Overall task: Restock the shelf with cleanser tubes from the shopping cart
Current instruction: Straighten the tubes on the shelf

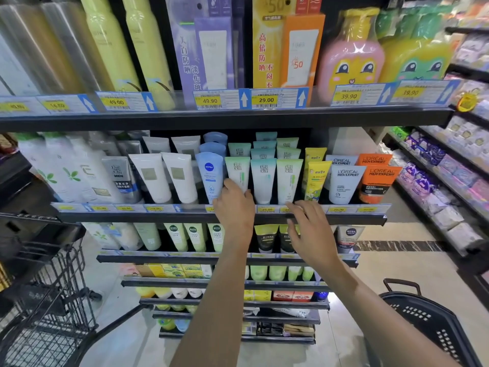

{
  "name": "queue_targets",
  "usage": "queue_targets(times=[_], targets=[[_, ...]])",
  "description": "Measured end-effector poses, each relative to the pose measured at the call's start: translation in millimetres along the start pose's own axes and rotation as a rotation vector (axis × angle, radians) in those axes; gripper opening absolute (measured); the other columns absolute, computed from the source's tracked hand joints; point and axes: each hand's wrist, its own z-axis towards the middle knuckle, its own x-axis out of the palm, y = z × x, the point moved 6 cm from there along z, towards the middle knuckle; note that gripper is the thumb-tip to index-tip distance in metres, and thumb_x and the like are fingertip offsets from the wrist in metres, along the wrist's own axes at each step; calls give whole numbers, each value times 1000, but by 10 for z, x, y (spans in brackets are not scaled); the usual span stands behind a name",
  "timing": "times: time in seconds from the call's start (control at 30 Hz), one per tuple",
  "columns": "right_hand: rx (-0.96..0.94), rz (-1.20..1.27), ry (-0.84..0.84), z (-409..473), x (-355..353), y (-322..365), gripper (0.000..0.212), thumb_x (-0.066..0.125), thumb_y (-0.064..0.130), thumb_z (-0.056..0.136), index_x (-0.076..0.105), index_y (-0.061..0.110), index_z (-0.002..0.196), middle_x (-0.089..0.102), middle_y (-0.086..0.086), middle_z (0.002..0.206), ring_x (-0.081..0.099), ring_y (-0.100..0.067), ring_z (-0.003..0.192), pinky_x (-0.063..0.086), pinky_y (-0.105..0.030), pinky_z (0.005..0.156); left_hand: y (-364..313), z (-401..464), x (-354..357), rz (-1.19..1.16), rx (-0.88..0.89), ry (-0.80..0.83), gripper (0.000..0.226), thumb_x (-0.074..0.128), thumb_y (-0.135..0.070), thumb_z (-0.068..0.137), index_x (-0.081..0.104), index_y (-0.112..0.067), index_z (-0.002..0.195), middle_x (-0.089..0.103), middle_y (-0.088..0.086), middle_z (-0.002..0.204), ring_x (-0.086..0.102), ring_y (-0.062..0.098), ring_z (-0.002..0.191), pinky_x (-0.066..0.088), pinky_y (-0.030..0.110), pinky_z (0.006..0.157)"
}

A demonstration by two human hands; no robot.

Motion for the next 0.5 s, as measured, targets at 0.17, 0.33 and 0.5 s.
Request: queue_targets(times=[0.17,0.33,0.5], targets=[[-6,10,-18,-7,-14,15,36,64,12,96,64,6,132,63,-11,124,54,-32,121,43,-46,110,14,-15,-35,33,12,16,33,66,-28,95,50,-5,111,68,18,107,65,43,99,51,48,82],[2,7,-15,-5,-9,9,37,64,12,96,64,7,132,63,-11,124,55,-33,121,44,-47,110,9,-12,-64,97,42,38,36,66,-34,97,50,-5,112,69,17,107,68,40,99,51,45,83],[11,9,-17,-2,-37,26,36,66,11,95,65,6,131,63,-11,123,55,-33,121,46,-48,109,8,-15,-73,105,50,39,39,67,-39,97,51,-6,110,70,16,105,69,39,98,53,44,81]])
